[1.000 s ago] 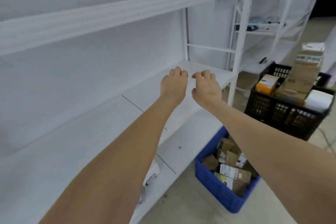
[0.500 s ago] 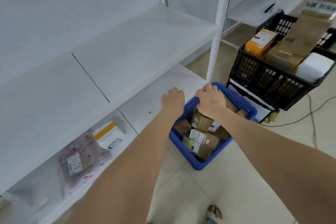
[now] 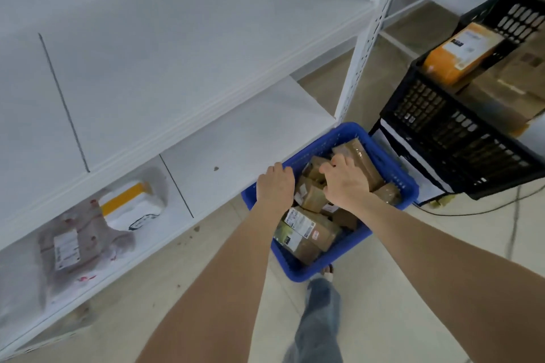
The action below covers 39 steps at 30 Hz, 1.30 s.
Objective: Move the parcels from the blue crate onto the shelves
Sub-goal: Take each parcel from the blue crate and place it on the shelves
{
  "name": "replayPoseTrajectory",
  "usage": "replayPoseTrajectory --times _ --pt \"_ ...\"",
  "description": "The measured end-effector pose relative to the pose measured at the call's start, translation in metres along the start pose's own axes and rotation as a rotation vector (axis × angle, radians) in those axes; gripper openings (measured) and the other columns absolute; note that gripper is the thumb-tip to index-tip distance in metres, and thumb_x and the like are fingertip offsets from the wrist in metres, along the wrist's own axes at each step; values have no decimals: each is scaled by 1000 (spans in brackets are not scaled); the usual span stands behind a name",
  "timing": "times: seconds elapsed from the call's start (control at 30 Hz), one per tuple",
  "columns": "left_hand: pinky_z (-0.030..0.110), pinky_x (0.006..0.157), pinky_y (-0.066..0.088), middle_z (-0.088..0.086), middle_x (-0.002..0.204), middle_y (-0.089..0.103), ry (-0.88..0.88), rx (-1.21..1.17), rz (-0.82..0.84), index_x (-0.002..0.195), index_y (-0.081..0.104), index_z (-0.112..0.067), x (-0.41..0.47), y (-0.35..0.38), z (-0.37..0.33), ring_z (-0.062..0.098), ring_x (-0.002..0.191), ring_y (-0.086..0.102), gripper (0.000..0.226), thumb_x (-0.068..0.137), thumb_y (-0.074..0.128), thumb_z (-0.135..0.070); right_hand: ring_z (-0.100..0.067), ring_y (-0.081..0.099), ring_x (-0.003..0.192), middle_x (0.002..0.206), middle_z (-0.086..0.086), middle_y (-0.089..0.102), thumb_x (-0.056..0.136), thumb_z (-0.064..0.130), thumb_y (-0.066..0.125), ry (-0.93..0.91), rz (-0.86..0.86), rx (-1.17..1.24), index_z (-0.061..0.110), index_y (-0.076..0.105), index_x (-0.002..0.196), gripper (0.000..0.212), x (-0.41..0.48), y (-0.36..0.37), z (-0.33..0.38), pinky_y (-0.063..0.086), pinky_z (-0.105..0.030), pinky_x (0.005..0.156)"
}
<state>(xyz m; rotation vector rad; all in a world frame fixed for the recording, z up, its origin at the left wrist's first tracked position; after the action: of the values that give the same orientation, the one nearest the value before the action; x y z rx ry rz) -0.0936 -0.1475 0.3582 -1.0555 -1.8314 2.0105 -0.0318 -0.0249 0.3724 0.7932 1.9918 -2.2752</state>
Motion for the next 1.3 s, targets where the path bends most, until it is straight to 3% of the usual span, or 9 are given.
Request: replayPoseTrajectory --times 0.13,0.37,0.53,0.77,0.87,0.97,1.07,1.17,1.3 --pt "37 84 46 14 126 44 -40 -68 86 124 44 -5 60 32 -14 29 114 47 34 91 51 -8 -27 40 119 131 -11 38 90 26 58 -4 72 -18 18 45 130 42 63 25 -33 44 -36 93" --pt "37 75 47 14 127 41 -139 -235 183 125 44 -7 148 100 -38 29 113 48 36 91 52 -12 -28 38 125 139 -12 35 89 27 59 -3 160 25 18 36 139 55 150 99 -79 43 -38 98" --pt "38 79 46 11 123 41 -305 -472 279 128 42 -10 206 180 -59 30 109 52 38 92 52 -17 -30 35 130 144 -11 30 87 42 62 65 300 194 21 30 142 67 206 187 -110 40 -41 102" --pt "37 102 33 23 138 39 -402 -569 354 138 32 4 263 307 -63 36 127 38 42 102 35 -17 -33 26 140 156 -10 21 71 63 71 344 540 664 18 15 152 108 276 331 -139 32 -42 111" --pt "37 101 35 22 141 39 -506 -627 329 141 32 0 281 353 -52 35 129 39 45 101 38 -20 -35 27 140 156 -10 22 45 84 65 430 620 791 23 12 152 135 303 378 -134 30 -53 111" --pt "37 100 36 19 139 43 -591 -676 284 139 38 -5 292 380 -40 34 126 44 42 100 40 -19 -35 18 143 158 -11 17 44 93 55 419 671 669 23 9 153 138 326 404 -125 23 -51 113" --pt "37 99 36 22 138 43 -604 -671 338 139 33 1 297 401 -38 35 126 42 43 100 38 -16 -35 31 138 152 -14 28 53 91 54 380 675 468 15 17 151 129 343 406 -121 33 -46 105" --pt "38 99 35 23 138 43 -624 -723 346 139 33 0 299 409 -37 36 127 41 42 101 38 -18 -32 39 133 148 -11 38 44 96 51 338 721 383 16 29 148 133 344 414 -109 38 -43 100" --pt "35 97 39 19 134 49 -645 -732 353 136 39 -4 302 422 -30 33 123 47 40 100 39 -21 -32 32 136 151 -11 31 51 95 47 364 691 404 18 21 150 128 347 428 -103 33 -42 101"
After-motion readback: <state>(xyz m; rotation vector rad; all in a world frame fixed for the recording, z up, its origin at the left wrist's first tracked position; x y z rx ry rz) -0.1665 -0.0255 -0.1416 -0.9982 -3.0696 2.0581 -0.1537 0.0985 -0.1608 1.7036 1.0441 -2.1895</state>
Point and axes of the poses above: each hand's wrist, its own x-axis towards the middle knuckle, its own y-axis out of the palm, z = x × y, the point moved 4 cm from there along x, towards the middle knuckle
